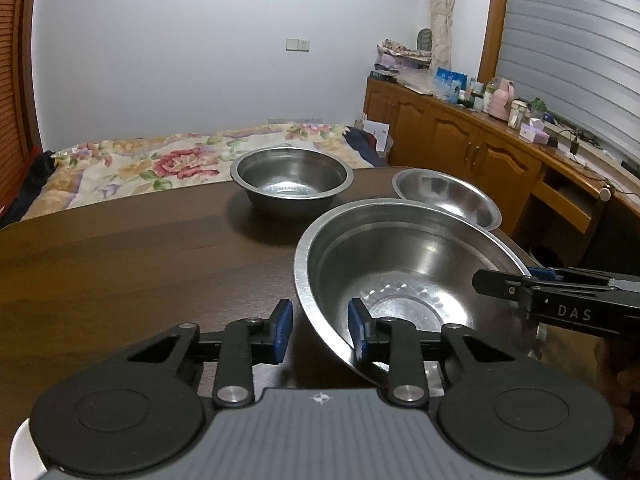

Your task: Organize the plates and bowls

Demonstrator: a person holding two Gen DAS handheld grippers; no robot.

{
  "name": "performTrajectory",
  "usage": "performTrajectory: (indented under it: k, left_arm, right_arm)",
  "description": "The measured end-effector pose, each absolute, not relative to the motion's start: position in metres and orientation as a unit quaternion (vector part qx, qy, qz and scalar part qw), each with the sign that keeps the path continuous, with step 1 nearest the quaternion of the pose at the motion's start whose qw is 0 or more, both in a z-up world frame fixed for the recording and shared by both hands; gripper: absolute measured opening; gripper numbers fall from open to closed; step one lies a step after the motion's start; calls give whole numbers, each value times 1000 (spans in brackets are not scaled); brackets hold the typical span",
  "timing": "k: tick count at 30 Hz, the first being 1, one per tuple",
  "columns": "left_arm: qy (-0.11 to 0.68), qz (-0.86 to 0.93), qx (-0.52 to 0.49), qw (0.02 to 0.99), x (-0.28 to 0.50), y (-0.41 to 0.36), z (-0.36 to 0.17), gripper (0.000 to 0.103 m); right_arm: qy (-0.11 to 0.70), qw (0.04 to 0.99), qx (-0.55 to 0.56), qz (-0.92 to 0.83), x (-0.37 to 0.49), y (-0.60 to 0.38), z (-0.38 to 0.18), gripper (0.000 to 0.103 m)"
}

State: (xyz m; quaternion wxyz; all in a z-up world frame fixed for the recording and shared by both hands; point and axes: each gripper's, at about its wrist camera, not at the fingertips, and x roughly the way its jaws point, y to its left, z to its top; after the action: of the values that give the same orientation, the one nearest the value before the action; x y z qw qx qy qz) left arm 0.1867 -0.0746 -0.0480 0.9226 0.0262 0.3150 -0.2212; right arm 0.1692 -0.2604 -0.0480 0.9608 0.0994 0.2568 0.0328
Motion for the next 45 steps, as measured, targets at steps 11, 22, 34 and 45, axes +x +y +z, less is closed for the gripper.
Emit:
performTrajectory:
  k: [11, 22, 34, 45]
  left_arm:
    - [311, -220, 34, 924, 182, -79, -47, 26]
    - [306, -231, 28, 923, 160, -68, -36, 27]
    - [299, -251, 35, 920, 125, -50, -32, 28]
    - [303, -253, 43, 918, 105, -43, -41, 28]
  right_arm:
    - [258, 958, 111, 61, 171, -260, -49, 23]
    - [226, 965, 108, 77, 149, -257, -42, 23]
    - [217, 963, 130, 95, 118, -251, -39, 23]
    - [212, 963, 135, 97, 99, -242, -43, 23]
